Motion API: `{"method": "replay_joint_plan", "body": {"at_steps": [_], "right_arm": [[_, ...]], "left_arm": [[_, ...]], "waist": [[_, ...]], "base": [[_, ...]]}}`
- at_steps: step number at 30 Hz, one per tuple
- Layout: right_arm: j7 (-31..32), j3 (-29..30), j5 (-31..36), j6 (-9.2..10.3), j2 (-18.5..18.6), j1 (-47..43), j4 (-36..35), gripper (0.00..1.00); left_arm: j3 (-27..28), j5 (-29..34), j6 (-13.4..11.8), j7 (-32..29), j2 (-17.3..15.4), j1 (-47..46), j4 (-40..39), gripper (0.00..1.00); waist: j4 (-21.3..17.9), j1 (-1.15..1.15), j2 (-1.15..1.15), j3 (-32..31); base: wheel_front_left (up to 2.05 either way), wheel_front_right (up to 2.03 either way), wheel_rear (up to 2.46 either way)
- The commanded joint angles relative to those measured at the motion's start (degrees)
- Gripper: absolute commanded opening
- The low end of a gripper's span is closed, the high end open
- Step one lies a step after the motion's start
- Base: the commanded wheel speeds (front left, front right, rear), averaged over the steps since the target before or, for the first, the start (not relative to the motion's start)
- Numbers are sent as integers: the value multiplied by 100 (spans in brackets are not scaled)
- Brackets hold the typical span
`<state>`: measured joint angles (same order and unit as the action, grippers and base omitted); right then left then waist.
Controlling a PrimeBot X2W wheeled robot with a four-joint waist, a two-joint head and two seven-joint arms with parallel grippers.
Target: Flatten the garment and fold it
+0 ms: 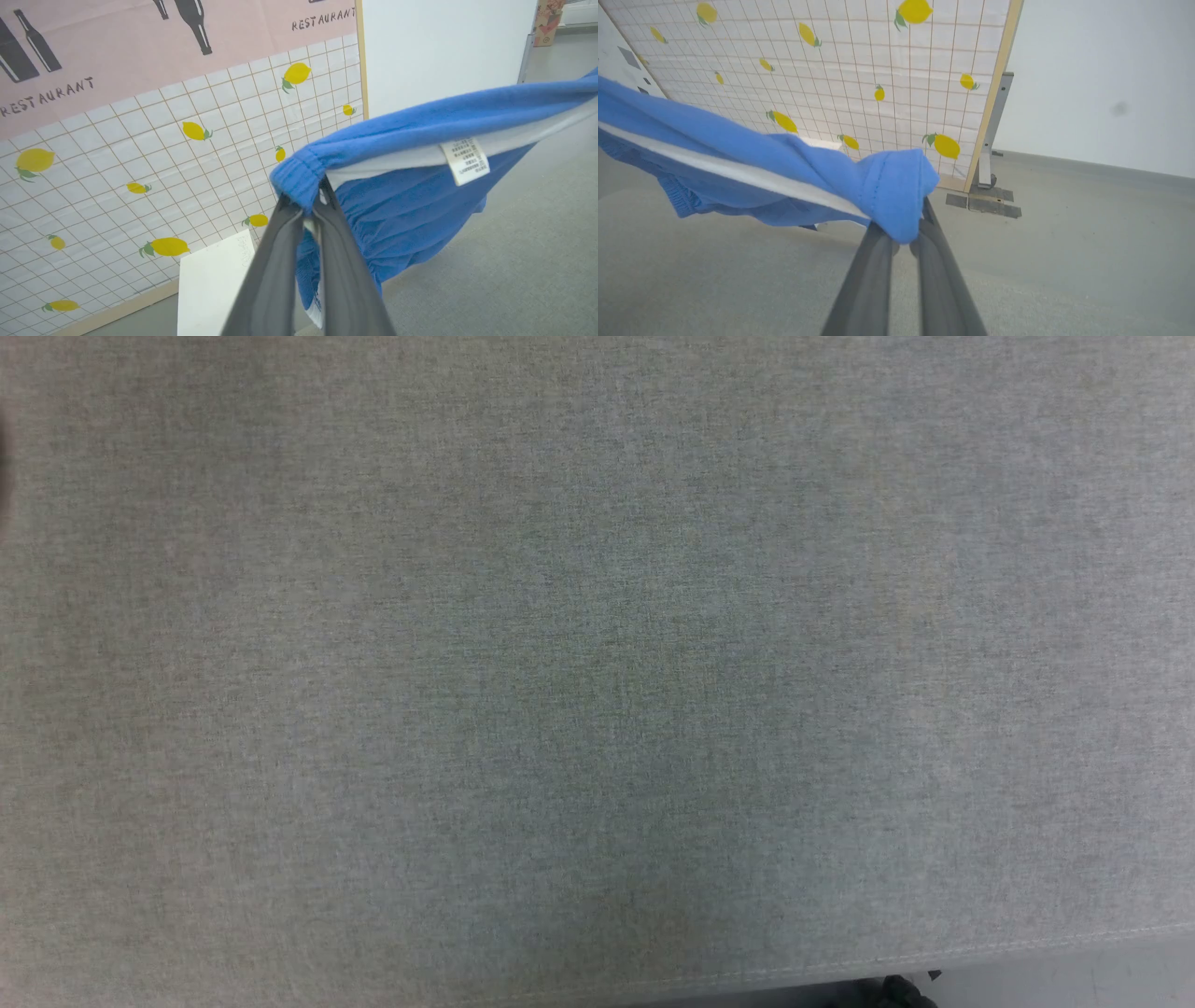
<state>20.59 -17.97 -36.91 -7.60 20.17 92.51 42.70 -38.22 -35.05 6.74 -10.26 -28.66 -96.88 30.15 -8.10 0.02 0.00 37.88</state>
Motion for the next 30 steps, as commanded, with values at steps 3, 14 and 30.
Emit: {"method": "replay_joint_plan", "body": {"at_steps": [3,14,30], "right_arm": [[127,-248,-97,11,84,-594,166,0],[1302,-1172,-592,11,768,-2621,3,0],[3191,-1091,-1422,11,1881,-4968,-1549,0]], "left_arm": [[-222,-95,2,170,31,756,0,0],[-842,-510,-183,451,62,3542,-634,0],[-1574,-806,-458,189,-428,5811,-1788,0]], "waist": [[76,-2,0,-130],[361,-2,0,-986],[650,-2,0,-2234]], "base": [[0,0,0],[0,0,0],[0,0,0]]}}
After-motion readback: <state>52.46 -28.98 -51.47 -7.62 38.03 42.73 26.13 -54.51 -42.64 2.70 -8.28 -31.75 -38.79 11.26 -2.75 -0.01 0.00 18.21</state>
